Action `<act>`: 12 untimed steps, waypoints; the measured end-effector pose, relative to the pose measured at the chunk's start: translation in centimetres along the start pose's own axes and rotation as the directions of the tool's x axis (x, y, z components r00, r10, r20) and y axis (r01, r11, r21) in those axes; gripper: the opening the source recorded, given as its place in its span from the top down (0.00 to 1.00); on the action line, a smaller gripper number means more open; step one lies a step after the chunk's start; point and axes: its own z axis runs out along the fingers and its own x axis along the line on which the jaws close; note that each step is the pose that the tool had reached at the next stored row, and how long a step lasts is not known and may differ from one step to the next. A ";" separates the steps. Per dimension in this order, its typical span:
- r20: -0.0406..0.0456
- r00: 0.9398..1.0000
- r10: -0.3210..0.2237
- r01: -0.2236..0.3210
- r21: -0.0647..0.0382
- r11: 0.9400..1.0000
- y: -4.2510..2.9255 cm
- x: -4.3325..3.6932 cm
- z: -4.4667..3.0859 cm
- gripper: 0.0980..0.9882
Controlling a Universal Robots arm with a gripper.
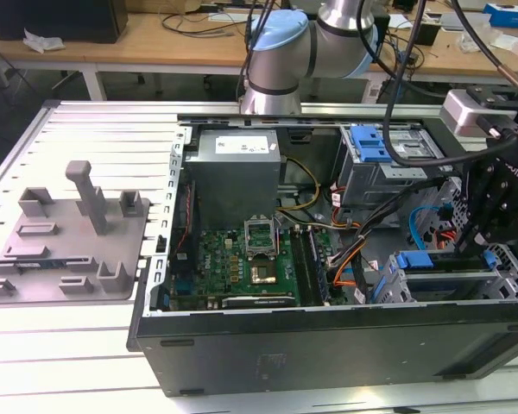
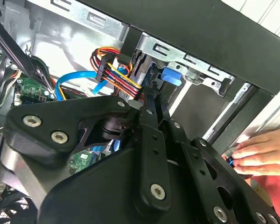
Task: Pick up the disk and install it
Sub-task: 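Insert the first disk wire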
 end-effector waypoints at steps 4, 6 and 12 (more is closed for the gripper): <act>0.000 1.000 0.000 0.000 0.000 1.000 -0.02 -0.03 0.29 0.93; -0.001 1.000 0.000 0.000 0.000 1.000 -0.02 -0.04 0.45 0.93; 0.001 1.000 0.000 0.000 0.000 1.000 0.10 -0.03 0.51 0.85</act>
